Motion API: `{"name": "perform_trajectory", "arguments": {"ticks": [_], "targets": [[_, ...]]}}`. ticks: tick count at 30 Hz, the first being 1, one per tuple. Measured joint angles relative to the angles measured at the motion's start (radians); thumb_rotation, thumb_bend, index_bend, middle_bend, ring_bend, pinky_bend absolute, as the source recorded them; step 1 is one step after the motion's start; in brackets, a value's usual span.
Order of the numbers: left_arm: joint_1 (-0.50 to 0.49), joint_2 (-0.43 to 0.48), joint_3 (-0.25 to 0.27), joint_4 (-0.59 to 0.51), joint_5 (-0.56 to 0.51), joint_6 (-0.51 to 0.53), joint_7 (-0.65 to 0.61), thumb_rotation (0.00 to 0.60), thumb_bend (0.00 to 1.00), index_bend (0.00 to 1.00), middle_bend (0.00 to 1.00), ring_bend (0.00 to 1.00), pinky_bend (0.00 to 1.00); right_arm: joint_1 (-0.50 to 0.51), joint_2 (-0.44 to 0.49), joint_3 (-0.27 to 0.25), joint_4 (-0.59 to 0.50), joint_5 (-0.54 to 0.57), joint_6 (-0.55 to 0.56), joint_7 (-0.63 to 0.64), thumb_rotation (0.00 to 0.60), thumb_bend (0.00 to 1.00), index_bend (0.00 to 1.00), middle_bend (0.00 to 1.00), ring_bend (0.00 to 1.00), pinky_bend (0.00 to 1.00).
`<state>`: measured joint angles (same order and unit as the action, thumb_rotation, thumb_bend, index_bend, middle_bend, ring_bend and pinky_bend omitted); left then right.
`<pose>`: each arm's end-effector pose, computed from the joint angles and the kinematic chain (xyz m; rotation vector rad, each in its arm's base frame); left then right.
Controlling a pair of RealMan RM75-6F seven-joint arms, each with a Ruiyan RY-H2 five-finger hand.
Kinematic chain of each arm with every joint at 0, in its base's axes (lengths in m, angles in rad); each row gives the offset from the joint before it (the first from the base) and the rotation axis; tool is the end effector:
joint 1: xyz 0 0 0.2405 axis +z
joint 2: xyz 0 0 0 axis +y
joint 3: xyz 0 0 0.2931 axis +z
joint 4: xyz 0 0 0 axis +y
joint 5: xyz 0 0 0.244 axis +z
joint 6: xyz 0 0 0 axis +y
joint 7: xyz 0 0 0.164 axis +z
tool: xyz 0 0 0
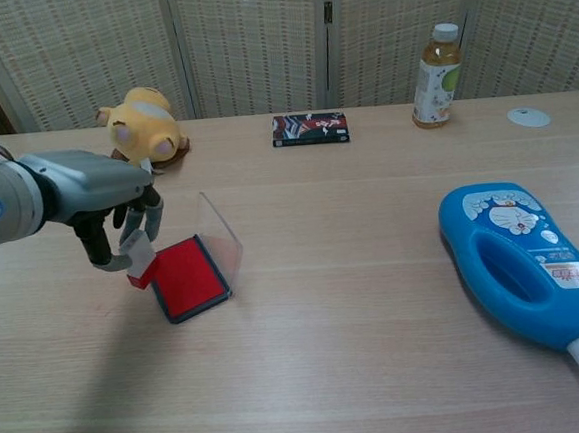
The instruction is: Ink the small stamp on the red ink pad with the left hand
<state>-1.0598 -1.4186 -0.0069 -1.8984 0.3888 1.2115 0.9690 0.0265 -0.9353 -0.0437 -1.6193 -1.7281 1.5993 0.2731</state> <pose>-0.1316 0.3583 -0.0365 -1.9548 -0.7924 -0.3625 -0.3470 -0.1606 0.1955 1.5111 -0.9480 1.0520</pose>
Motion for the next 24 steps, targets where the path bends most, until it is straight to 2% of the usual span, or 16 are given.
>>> {"name": "perform_trajectory", "arguments": {"ticks": [9,24], "targets": [[0.079,0.050,0.047,-0.008,0.087,0.010,-0.073,0.600,0.33,0.68,0.49,0.36,0.41,0.008,-0.010,-0.004,-0.014,0.001,-0.027,-0.042,0.600,0.19,0.00,0.00,0.00,0.00],[0.155,0.008,0.070,0.144,0.176,-0.077,-0.167,0.600,0.33,0.68,0.49,0.34,0.41,0.013,-0.013,-0.008,-0.020,0.000,-0.038,-0.055,0.600,0.19,0.00,0.00,0.00,0.00]]}}
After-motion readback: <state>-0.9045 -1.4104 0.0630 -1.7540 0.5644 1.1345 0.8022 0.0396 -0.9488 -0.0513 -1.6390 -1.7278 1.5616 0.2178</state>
